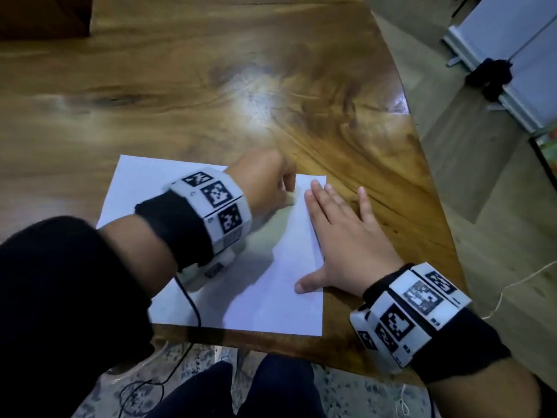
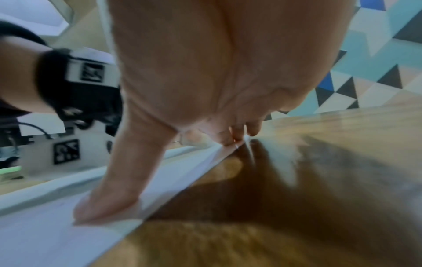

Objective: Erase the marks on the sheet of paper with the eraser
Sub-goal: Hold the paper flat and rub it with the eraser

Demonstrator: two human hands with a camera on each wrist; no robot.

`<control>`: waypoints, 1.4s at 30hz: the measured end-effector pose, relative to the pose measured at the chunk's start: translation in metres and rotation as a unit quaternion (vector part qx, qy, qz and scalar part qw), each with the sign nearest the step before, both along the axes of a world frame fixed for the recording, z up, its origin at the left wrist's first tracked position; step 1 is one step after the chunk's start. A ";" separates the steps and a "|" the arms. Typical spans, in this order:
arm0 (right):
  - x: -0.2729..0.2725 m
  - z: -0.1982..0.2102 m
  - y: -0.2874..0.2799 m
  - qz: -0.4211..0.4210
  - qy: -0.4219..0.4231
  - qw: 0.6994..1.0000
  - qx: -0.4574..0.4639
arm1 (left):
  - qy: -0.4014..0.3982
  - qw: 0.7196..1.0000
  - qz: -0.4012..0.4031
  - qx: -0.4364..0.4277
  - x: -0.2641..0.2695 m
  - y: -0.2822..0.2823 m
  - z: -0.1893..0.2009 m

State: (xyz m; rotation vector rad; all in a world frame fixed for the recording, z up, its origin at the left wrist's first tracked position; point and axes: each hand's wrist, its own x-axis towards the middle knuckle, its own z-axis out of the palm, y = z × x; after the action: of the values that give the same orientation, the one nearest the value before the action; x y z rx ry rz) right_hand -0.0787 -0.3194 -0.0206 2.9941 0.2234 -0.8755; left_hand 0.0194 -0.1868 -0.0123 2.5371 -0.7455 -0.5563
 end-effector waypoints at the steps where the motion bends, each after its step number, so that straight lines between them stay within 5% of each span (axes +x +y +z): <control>1: 0.000 0.000 0.000 0.004 -0.002 1.000 -0.008 | -0.005 1.000 0.007 -0.013 -0.001 -0.002 -0.002; 7: 0.000 -0.003 -0.001 -0.012 0.012 1.000 0.006 | 0.068 0.989 -0.125 0.026 -0.031 0.023 -0.011; 12: 0.000 -0.004 -0.002 -0.025 0.028 0.999 0.015 | -0.008 1.000 -0.023 0.002 -0.001 -0.004 -0.006; 17: -0.001 -0.003 -0.003 -0.029 0.034 0.999 0.027 | 0.061 0.982 -0.176 0.016 -0.044 0.019 -0.014; 22: 0.001 -0.005 -0.003 -0.031 0.039 0.999 0.024 | -0.023 0.999 -0.041 -0.006 -0.001 -0.002 -0.012; 28: 0.000 -0.002 -0.001 -0.025 0.028 0.999 0.024 | 0.065 0.974 -0.213 0.034 -0.061 0.024 -0.009; 35: 0.001 -0.002 -0.001 -0.021 0.036 0.999 0.025 | -0.013 0.998 -0.053 0.012 -0.007 0.000 -0.013; 39: 0.001 -0.003 0.000 -0.021 0.036 0.999 0.026 | 0.035 0.982 -0.183 0.040 -0.048 0.018 -0.009; 42: 0.001 -0.002 0.000 -0.022 0.036 0.999 0.027 | 0.022 0.985 -0.165 0.038 -0.038 0.016 -0.006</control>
State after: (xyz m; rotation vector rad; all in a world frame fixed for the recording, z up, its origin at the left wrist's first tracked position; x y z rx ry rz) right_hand -0.0777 -0.3192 -0.0229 3.0317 0.1843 -0.9972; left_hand -0.0184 -0.1707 -0.0187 2.4731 -1.1592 -0.7574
